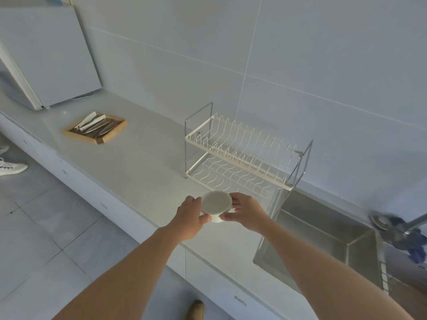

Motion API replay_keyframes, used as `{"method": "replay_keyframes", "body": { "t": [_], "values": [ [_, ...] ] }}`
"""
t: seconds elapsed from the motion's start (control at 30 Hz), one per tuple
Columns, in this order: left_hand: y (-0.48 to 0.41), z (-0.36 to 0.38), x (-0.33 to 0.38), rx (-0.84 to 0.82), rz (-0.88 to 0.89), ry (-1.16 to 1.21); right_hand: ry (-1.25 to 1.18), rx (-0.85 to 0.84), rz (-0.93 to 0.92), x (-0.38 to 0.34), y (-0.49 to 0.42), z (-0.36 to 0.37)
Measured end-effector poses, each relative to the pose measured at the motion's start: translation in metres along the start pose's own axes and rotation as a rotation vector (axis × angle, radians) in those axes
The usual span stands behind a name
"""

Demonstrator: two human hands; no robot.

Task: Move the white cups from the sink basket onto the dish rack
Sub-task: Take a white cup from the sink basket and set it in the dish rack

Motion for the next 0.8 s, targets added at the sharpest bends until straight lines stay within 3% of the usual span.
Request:
{"method": "replay_keyframes", "body": {
  "t": [0.3,0.57,0.8],
  "values": [
    [-0.099,-0.028,-0.023,0.035,-0.109,0.122,-0.245,-0.068,0.046,0.002,-0.118,0.004],
    [-0.154,-0.032,-0.05,0.072,-0.251,0.426,-0.429,-0.028,0.258,0.018,-0.175,0.022],
    [-0.19,-0.025,-0.063,0.149,-0.347,0.636,-0.431,0.09,0.283,0.019,-0.213,0.017]
  ]
}}
Point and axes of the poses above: each hand's wrist, its own y-axis away from the middle knuckle, its own z-axis out of the palm, x = y × z, the point moved 8 cm from there along -y, towards the middle knuckle, and after that the axes turned 13 degrees about y, right-handed, at the moved point
